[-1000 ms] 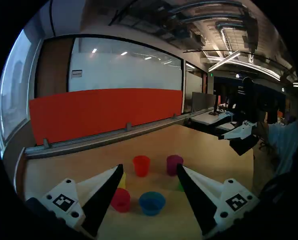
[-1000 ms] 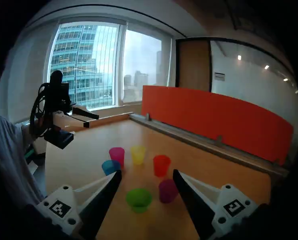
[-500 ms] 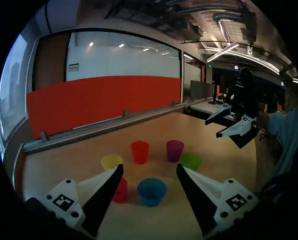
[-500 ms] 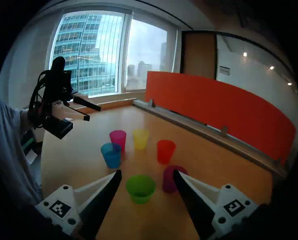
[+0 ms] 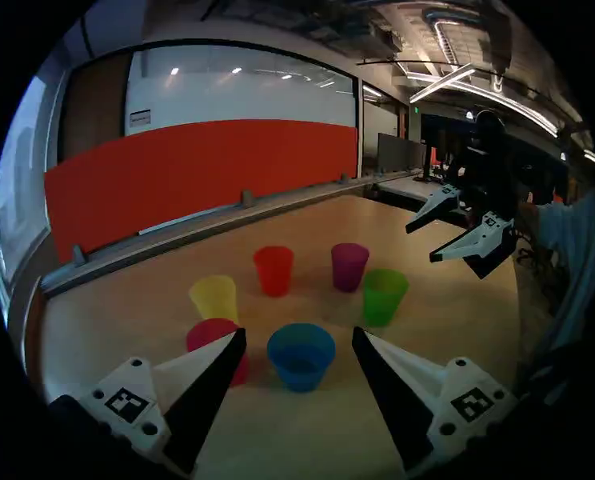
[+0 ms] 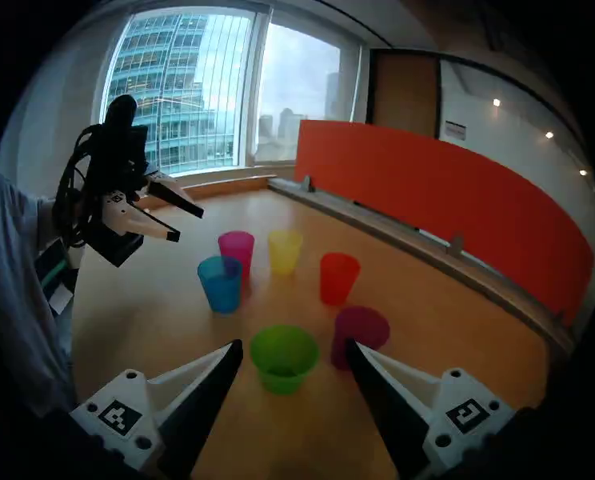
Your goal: Pour water
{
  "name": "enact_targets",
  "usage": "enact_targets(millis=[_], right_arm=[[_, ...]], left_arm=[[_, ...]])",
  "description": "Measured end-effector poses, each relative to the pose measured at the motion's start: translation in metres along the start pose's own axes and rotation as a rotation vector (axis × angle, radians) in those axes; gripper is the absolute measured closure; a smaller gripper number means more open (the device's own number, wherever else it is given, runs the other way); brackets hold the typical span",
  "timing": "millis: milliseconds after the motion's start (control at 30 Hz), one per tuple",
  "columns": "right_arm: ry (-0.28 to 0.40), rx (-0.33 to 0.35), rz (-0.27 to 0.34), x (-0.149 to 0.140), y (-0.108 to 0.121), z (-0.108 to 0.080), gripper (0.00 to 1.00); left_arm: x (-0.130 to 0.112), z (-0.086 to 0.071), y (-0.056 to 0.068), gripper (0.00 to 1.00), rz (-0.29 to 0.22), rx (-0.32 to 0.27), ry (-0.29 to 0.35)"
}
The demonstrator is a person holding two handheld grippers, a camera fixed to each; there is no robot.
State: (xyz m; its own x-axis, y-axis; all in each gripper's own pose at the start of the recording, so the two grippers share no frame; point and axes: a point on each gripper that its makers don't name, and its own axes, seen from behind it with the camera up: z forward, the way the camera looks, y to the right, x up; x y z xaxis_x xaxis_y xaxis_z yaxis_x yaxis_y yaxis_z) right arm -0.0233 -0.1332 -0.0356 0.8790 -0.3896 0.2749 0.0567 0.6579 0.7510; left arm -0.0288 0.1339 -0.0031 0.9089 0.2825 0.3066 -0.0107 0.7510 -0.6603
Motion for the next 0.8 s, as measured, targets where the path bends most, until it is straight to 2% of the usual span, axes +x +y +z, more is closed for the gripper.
enact_targets(millis=[467,800], right_arm=[[-0.060,0.022,-0.002,-0.031,-0.007,0.018,0.01],[-0.090,0.032,-0.002,-0.045,-0.008,0.029,0.01]], left_arm=[[-0.045,0.018,0.008,0.01,0.038,-0.026,-0.120],[-0.065,0.035,0.003,0.01,0.044,-0.025,-0.195]])
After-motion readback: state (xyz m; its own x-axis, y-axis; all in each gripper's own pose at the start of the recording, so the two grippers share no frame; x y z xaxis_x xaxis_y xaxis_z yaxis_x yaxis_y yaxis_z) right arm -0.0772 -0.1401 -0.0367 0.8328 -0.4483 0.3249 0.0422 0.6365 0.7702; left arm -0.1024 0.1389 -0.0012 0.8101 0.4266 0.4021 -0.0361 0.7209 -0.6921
